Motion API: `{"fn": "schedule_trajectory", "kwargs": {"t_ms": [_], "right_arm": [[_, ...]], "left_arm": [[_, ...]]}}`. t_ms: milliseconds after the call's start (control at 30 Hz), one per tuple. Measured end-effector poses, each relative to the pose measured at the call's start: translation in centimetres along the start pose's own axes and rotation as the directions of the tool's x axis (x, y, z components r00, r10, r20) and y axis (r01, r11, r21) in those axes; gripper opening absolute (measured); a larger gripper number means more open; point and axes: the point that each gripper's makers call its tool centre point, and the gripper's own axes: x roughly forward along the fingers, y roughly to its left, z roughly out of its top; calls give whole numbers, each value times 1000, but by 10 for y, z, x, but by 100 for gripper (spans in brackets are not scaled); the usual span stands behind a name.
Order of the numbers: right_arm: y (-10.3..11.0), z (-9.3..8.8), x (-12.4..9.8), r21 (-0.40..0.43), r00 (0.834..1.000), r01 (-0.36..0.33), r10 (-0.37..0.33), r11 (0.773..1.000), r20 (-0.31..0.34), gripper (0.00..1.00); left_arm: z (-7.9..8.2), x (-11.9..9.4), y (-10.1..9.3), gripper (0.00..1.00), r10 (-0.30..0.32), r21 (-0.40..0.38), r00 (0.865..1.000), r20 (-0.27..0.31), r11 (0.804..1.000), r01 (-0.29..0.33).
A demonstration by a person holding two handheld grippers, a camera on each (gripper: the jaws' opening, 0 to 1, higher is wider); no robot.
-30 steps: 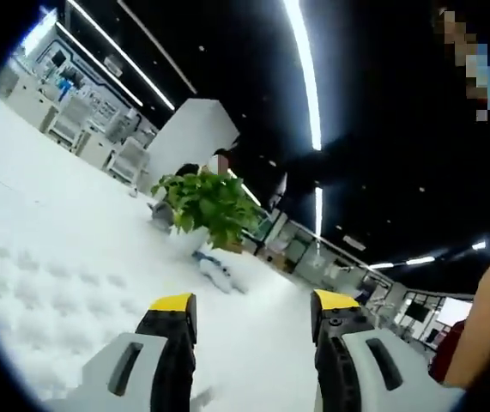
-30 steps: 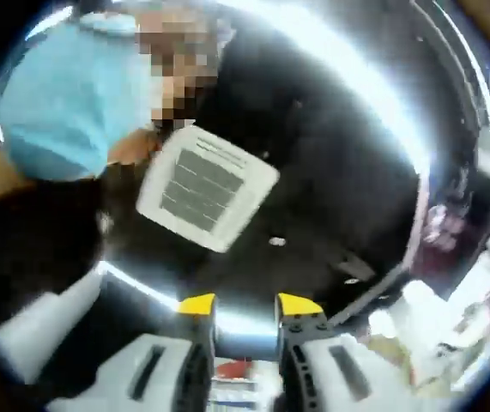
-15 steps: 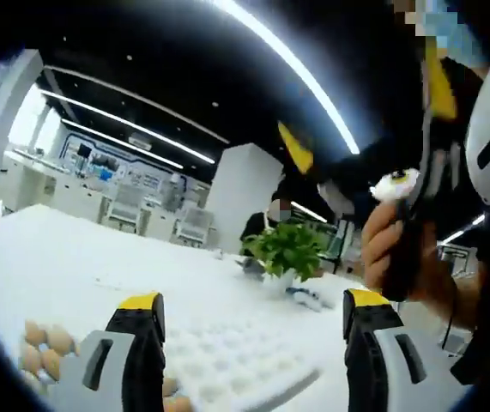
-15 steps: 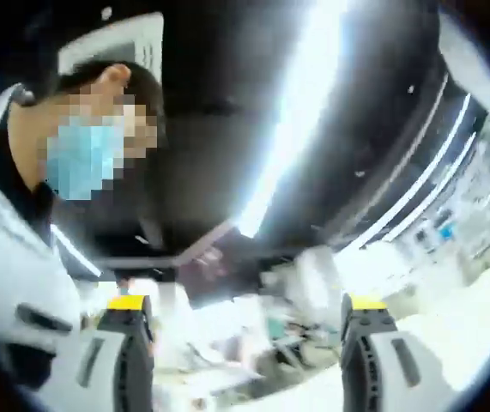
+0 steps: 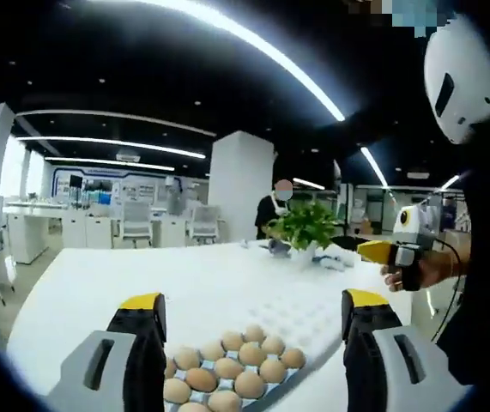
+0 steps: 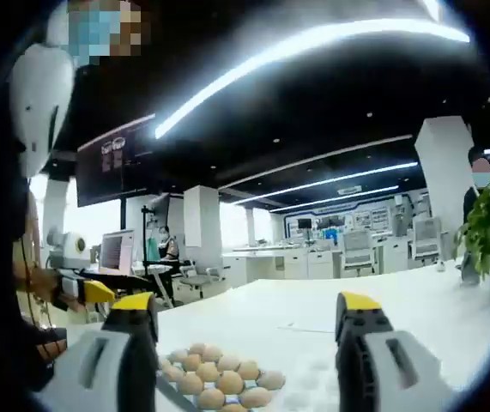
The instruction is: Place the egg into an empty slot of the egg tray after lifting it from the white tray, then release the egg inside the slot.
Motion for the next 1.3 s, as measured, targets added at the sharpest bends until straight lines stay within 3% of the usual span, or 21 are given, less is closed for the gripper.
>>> {"fn": "schedule_trajectory", "kwargs": {"t_ms": [67, 100, 133, 167, 200, 267, 367, 500, 533, 600, 667, 800, 900, 1300], "right_arm": [[-7, -11, -5, 4, 999, 30, -30, 1000, -38, 89], [-9, -20, -5, -2, 996, 40, -40, 999, -82, 88], [-14, -25, -4, 10, 994, 61, -60, 998, -93, 87], [-17, -27, -2, 7, 993, 74, -73, 997, -89, 87], [-17, -26, -1, 10, 995, 63, -62, 998, -75, 87], [-17, -31, -1, 25, 995, 66, -64, 998, -74, 87], [-13, -36, -2, 44, 997, 40, -37, 998, -66, 89], [-12, -51, -6, 30, 991, 35, -31, 999, -128, 89], [-7, -52, -5, -8, 992, -1, 0, 1000, -126, 89], [-5, -62, -7, -72, 982, -22, 8, 997, -188, 89], [-2, -63, -6, -47, 985, -14, 6, 999, -174, 89], [0, -74, -11, -45, 977, -9, -1, 999, -215, 90], [-1, -80, -15, -26, 973, 9, -15, 1000, -230, 90], [-13, -91, -22, -19, 965, 27, -31, 999, -259, 89]], "left_arm": [[-10, 6, -2, 87, 8, 60, 999, -40, 998, -5], [-19, 8, -1, 86, 32, 47, 996, -84, 998, -28], [-32, 10, -3, 82, 49, -18, 988, -144, 998, -52], [-34, 12, -2, 77, 56, -29, 988, -141, 998, -61], [-32, 14, -4, 75, 40, -22, 994, -103, 999, -43], [-35, 15, 0, 75, 67, -22, 993, -100, 997, -70], [-35, 13, 4, 81, 68, -42, 995, -78, 997, -71], [-28, 11, 4, 85, 52, -46, 999, -16, 998, -53], [-32, 10, 5, 86, 53, -34, 998, -24, 998, -53], [-45, 10, 11, 84, 71, -18, 994, -80, 997, -73], [-50, 10, 8, 83, 62, -32, 995, -84, 997, -64], [-59, 5, 4, 82, 64, 7, 992, -107, 998, -63], [-64, 2, 6, 79, 68, -33, 992, -110, 997, -72], [-67, 1, 9, 79, 78, -32, 991, -105, 996, -82]]}}
